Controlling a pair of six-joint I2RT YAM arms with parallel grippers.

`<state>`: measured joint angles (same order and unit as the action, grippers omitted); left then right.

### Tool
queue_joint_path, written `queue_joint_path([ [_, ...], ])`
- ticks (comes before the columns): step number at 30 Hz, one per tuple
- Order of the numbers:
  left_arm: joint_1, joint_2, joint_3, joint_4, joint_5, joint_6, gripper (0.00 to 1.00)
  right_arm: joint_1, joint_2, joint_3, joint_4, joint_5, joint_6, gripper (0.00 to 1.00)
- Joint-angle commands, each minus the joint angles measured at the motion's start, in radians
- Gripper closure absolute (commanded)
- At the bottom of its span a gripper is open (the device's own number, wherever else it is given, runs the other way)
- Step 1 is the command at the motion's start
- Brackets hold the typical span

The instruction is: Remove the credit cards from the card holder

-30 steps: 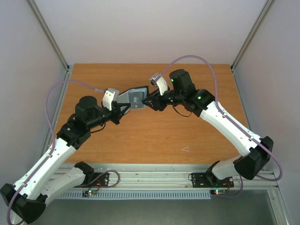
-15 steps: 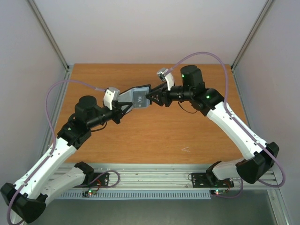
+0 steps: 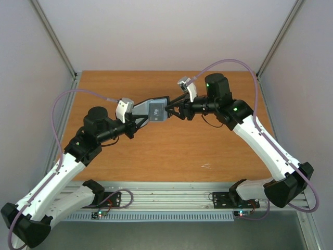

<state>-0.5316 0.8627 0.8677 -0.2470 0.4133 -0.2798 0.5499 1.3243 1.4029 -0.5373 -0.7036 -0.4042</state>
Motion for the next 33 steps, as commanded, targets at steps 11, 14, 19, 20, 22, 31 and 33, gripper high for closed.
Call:
queue_joint_path([
  [11,-0.003,-0.015,-0.014,0.149,0.081,-0.019,1.00,-0.005,0.002,0.005,-0.039,0.079,-0.012,0.54],
  [14,-0.003,-0.019,-0.017,0.165,0.107,-0.019,1.00,-0.004,-0.002,0.003,-0.042,0.135,-0.027,0.54],
  [19,-0.004,-0.021,-0.022,0.192,0.129,-0.028,1.00,-0.006,0.000,0.054,-0.123,0.128,-0.092,0.51],
  [20,-0.004,-0.021,-0.023,0.196,0.132,-0.030,1.00,-0.006,0.011,0.075,-0.153,0.124,-0.100,0.50],
  [22,-0.004,-0.021,-0.027,0.212,0.143,-0.032,1.00,-0.005,0.028,0.095,-0.192,0.125,-0.111,0.49],
  [31,-0.004,-0.028,-0.043,0.252,0.177,-0.044,1.00,-0.002,0.019,0.101,-0.196,0.216,-0.116,0.42],
  [33,-0.004,-0.028,-0.047,0.279,0.190,-0.044,1.00,-0.001,0.018,0.106,-0.191,0.236,-0.116,0.41],
])
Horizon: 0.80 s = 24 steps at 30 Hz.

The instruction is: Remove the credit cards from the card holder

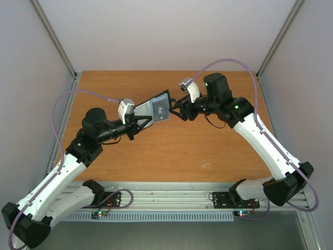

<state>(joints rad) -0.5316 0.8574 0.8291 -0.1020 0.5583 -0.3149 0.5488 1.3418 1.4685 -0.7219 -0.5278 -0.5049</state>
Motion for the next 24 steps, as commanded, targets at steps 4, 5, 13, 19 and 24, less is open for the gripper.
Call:
queue_joint_path([
  [4,-0.004,-0.014,-0.009,0.149,0.056,-0.010,1.00,0.010,0.006,0.049,-0.008,0.079,-0.019,0.39],
  [5,-0.004,-0.013,-0.008,0.152,0.055,-0.011,1.00,0.012,0.008,0.051,-0.010,0.072,-0.020,0.38],
  [13,-0.004,-0.004,-0.009,0.145,0.012,-0.026,1.00,0.039,-0.004,0.058,-0.014,-0.001,-0.024,0.37],
  [19,-0.004,0.012,0.000,0.130,-0.020,-0.045,1.00,0.038,-0.013,0.087,-0.113,-0.081,-0.071,0.32],
  [24,-0.004,0.020,0.002,0.131,-0.016,-0.047,1.00,0.028,-0.056,0.082,-0.172,-0.018,-0.124,0.29],
])
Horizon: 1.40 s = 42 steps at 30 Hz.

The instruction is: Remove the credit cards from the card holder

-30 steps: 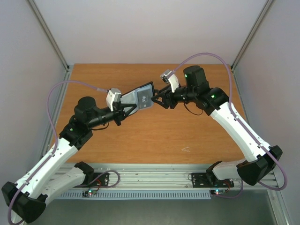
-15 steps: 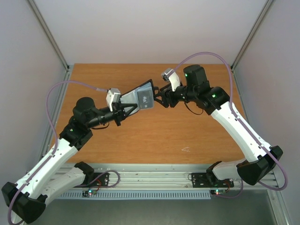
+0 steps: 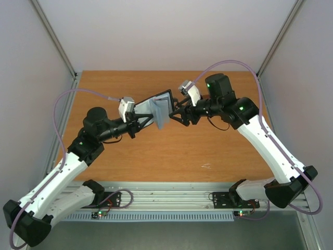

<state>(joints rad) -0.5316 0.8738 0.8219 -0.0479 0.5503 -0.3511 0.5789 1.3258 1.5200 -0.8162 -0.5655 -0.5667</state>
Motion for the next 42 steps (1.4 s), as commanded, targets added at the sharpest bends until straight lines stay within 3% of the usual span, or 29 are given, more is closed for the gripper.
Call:
queue_joint_path([
  [1,-0.004,0.002,0.009,0.078,-0.011,-0.011,1.00,-0.003,-0.036,0.040,-0.098,0.019,-0.063,0.29],
  [11,-0.005,0.003,-0.007,0.093,-0.016,-0.013,1.00,-0.002,-0.033,0.119,-0.179,-0.021,-0.023,0.29],
  [20,-0.005,0.021,-0.003,0.091,-0.045,-0.039,1.00,-0.002,-0.060,0.253,-0.232,0.145,0.162,0.33],
  [23,-0.006,0.025,-0.004,0.097,-0.058,-0.048,1.00,-0.003,-0.089,0.262,-0.230,0.073,0.230,0.33],
  [26,-0.009,0.027,-0.004,0.103,-0.065,-0.048,1.00,0.001,-0.090,0.230,-0.205,-0.079,0.324,0.41],
  [30,-0.011,0.021,-0.012,0.125,-0.047,-0.048,1.00,0.028,-0.108,0.105,-0.020,-0.173,0.423,0.46],
  [33,-0.013,0.017,-0.019,0.139,-0.042,-0.048,1.00,0.026,-0.077,0.097,0.065,-0.127,0.458,0.48],
  [37,-0.015,0.007,-0.025,0.153,-0.026,-0.047,1.00,0.027,0.004,0.165,0.055,-0.102,0.467,0.48],
  [42,-0.016,-0.011,-0.040,0.174,-0.019,-0.047,1.00,0.026,0.022,0.142,0.032,0.048,0.474,0.46],
])
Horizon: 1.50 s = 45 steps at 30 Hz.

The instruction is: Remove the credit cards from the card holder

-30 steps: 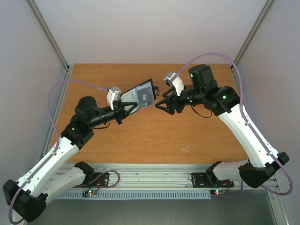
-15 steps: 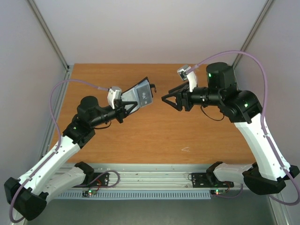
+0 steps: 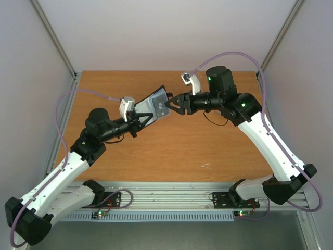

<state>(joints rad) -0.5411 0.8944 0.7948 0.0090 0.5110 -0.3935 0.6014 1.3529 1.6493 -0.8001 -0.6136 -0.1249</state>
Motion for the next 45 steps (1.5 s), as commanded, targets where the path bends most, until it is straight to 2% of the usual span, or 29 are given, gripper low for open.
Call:
queue_joint_path([
  [1,-0.007,-0.031,-0.014,0.119,0.023,-0.006,1.00,0.003,-0.001,0.008,0.019,0.092,0.035,0.46],
  [6,-0.008,-0.034,-0.014,0.117,0.018,-0.012,1.00,0.004,0.021,-0.004,0.046,0.058,0.057,0.53],
  [15,-0.008,-0.033,-0.010,0.114,0.017,-0.015,1.00,0.005,0.042,-0.053,0.070,0.067,0.041,0.49],
  [22,-0.008,-0.035,-0.010,0.111,0.011,-0.014,1.00,0.006,0.037,-0.108,0.129,0.011,0.069,0.60],
  [32,-0.008,-0.032,-0.010,0.113,0.011,-0.015,1.00,0.006,0.033,-0.134,0.132,0.009,0.027,0.54],
  [41,-0.008,-0.037,-0.015,0.115,0.005,-0.012,1.00,0.006,0.038,-0.128,0.150,-0.083,0.030,0.55],
  [45,-0.008,-0.040,-0.017,0.116,0.009,-0.011,1.00,0.005,0.021,-0.120,0.097,0.051,-0.025,0.51],
])
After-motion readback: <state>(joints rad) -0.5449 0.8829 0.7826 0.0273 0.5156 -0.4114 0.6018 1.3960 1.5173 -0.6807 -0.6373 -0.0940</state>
